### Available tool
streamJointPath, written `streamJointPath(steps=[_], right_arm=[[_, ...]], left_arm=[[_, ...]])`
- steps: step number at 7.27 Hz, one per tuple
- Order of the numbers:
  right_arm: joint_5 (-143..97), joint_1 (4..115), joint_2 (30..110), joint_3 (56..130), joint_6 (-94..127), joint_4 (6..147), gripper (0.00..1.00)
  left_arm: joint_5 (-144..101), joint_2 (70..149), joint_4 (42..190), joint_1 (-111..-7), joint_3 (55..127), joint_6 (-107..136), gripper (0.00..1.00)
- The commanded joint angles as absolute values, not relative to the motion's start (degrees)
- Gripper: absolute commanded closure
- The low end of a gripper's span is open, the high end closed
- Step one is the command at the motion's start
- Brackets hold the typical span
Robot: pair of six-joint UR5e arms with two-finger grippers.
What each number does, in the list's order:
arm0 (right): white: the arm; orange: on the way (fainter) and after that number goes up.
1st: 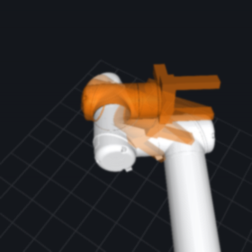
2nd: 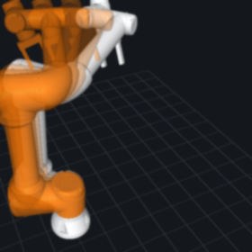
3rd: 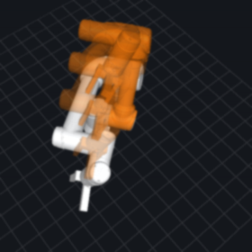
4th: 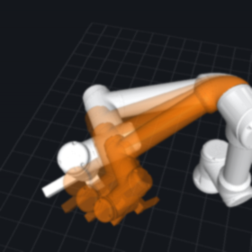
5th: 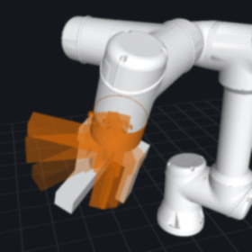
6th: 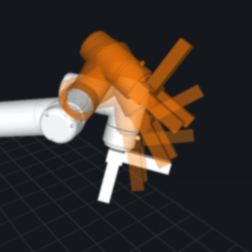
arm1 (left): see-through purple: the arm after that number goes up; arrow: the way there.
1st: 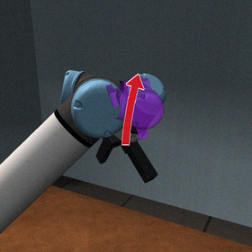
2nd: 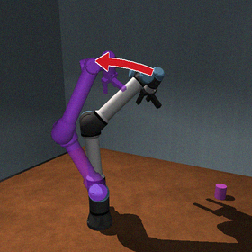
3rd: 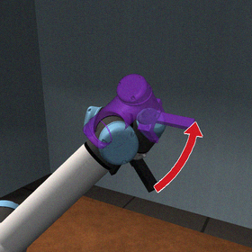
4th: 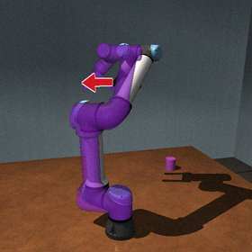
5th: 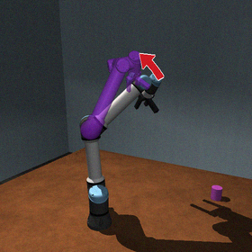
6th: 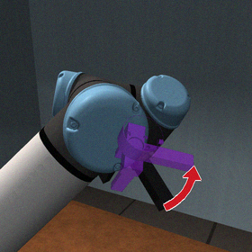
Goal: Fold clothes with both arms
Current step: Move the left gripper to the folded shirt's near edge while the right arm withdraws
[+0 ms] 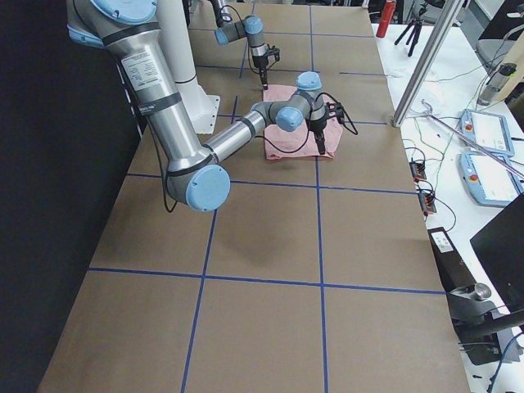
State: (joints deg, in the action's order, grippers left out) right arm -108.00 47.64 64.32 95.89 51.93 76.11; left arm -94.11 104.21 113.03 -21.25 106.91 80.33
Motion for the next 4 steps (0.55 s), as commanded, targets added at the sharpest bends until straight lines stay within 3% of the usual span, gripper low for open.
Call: streamJointPath(steps=[1, 4], right_arm=[[-107.93, 47.64, 64.34, 95.89, 52.03, 76.11, 0.0], [-107.67, 47.64, 64.42, 95.8, 52.29, 76.11, 0.0]], left_arm=[[-93.17, 103.8, 112.94, -21.18, 106.88, 80.25, 1.0], [-92.37, 100.29, 112.76, -22.4, 109.77, 72.48, 1.0]])
